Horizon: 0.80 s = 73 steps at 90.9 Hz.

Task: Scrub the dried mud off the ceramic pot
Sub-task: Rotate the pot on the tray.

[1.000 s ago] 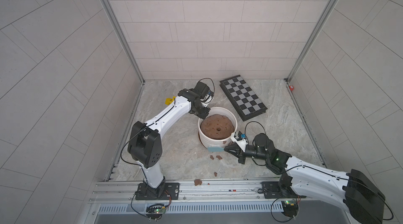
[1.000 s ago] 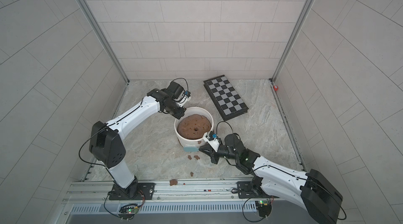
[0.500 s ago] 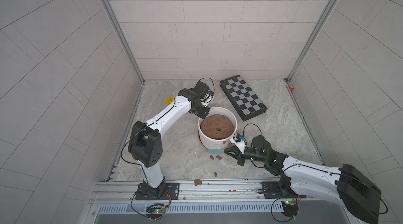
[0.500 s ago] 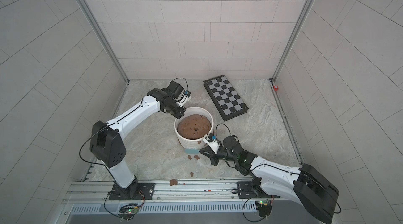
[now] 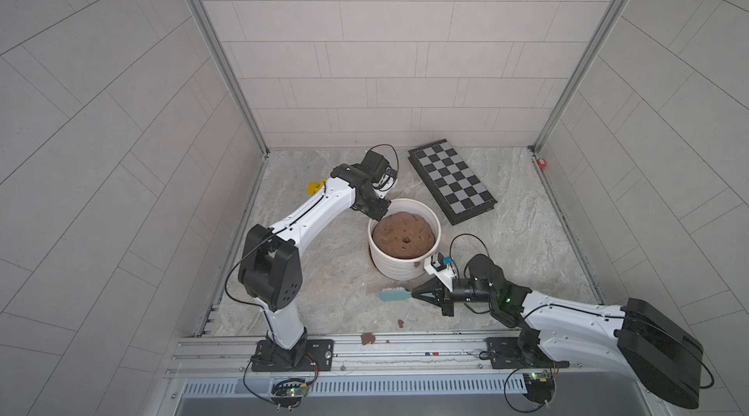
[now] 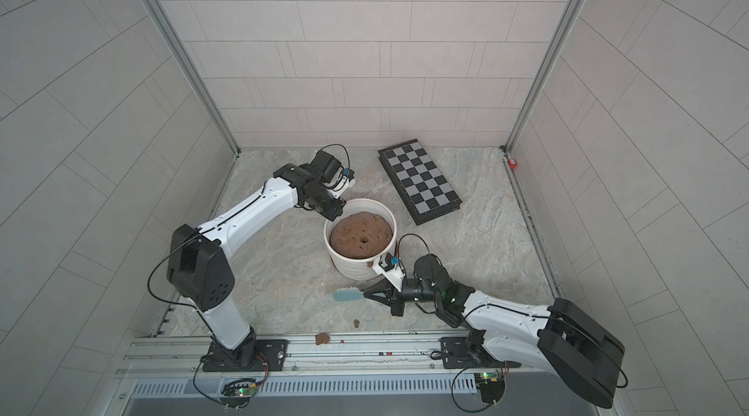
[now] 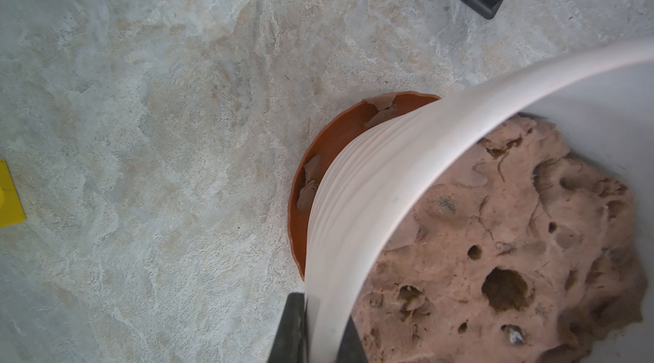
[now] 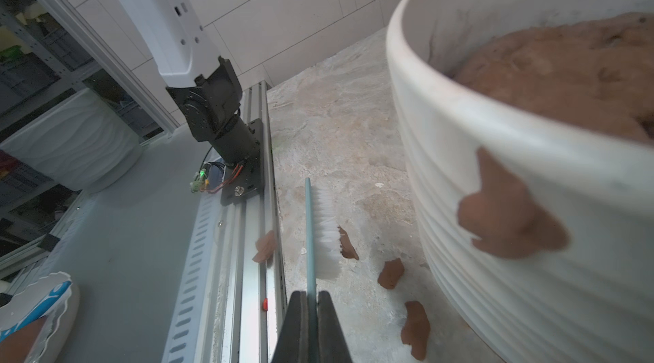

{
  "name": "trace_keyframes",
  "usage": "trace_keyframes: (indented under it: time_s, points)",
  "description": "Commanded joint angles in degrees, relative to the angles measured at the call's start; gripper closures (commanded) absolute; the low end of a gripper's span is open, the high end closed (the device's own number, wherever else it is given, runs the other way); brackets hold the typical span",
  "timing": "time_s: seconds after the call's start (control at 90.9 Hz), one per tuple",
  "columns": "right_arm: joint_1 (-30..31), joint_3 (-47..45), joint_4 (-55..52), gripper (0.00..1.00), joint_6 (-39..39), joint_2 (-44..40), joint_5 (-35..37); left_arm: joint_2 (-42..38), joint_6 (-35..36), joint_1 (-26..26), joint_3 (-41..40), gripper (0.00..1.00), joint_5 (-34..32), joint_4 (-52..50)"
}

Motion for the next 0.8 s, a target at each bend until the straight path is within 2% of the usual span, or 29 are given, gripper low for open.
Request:
trace_keyframes:
  time_s: [0.0, 0.231, 0.495, 0.605, 0.792]
  points:
    - [0.1, 1.2, 2.7, 1.00, 1.7, -1.7, -3.4, -0.2, -1.9, 0.6, 3.3, 0.79, 4.4, -2.8]
    - [-1.2, 2.1, -1.3, 1.00, 0.7, -5.5, -2.3, -2.9, -2.8, 0.6, 4.6, 0.53, 3.9, -3.2]
    - [-1.7, 2.5, -1.3, 1.00, 0.9, -8.2, -0.5, -6.7, -5.2, 0.6, 4.8, 0.44, 4.1, -4.1]
    - [-1.7, 3.0, -1.6, 1.00, 1.4, -8.9, -1.2, -8.2, -9.8, 0.5, 4.8, 0.42, 0.8, -5.4]
    - [-2.1, 3.3, -3.9, 1.00, 1.9, -10.2, -1.6, -12.6, -24.4, 0.0, 0.0, 0.37, -5.4, -4.0]
